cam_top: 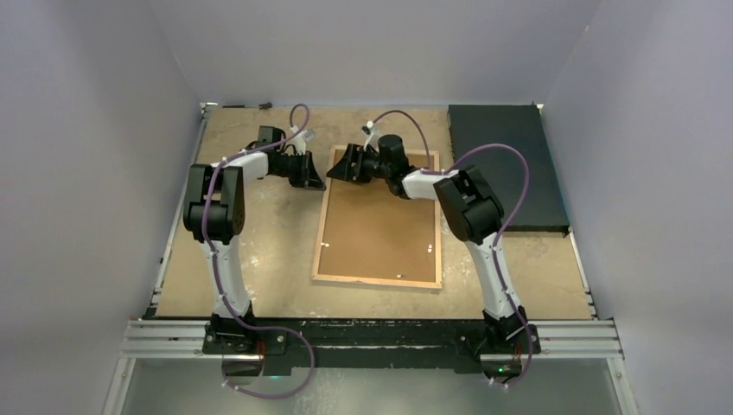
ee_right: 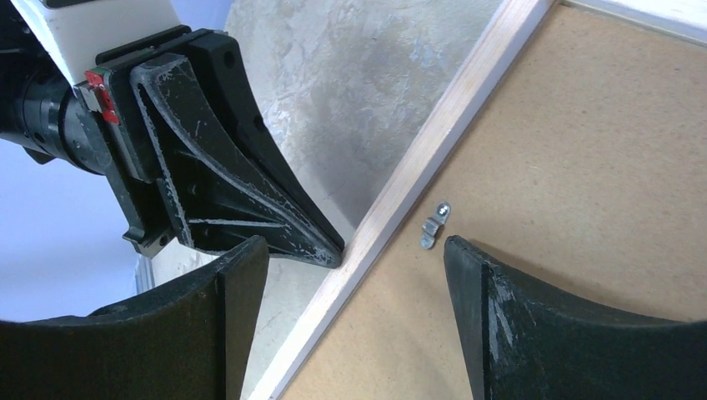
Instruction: Put the photo into the frame
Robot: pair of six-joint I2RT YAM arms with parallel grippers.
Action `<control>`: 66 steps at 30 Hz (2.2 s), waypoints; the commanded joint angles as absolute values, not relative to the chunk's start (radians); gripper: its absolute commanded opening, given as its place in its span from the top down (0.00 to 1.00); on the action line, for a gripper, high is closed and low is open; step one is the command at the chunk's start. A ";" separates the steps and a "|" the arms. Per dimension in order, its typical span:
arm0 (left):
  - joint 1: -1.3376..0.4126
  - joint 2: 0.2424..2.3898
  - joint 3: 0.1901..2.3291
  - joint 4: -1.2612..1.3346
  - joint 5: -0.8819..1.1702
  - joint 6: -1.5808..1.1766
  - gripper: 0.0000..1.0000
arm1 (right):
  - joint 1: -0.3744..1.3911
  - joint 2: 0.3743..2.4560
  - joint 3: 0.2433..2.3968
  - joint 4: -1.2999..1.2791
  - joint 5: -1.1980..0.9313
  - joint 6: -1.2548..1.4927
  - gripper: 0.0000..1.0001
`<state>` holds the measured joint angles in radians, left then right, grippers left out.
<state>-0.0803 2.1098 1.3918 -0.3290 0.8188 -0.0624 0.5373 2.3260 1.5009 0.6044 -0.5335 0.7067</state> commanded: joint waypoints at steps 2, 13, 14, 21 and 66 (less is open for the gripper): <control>-0.086 2.098 1.357 -0.399 0.767 -0.024 1.00 | 0.561 2.356 1.537 0.619 -0.530 0.724 0.21; -0.086 2.096 1.358 -0.402 0.767 -0.021 1.00 | 0.567 2.367 1.557 0.608 -0.508 0.733 0.21; -0.086 2.095 1.359 -0.403 0.768 -0.021 1.00 | 0.567 2.368 1.558 0.607 -0.504 0.734 0.21; -0.086 2.095 1.362 -0.407 0.769 -0.020 1.00 | 0.567 2.388 1.573 0.610 -0.497 0.748 0.21; -0.087 2.082 1.349 -0.414 0.784 -0.009 1.00 | 0.619 2.402 1.545 0.658 -0.355 0.828 0.23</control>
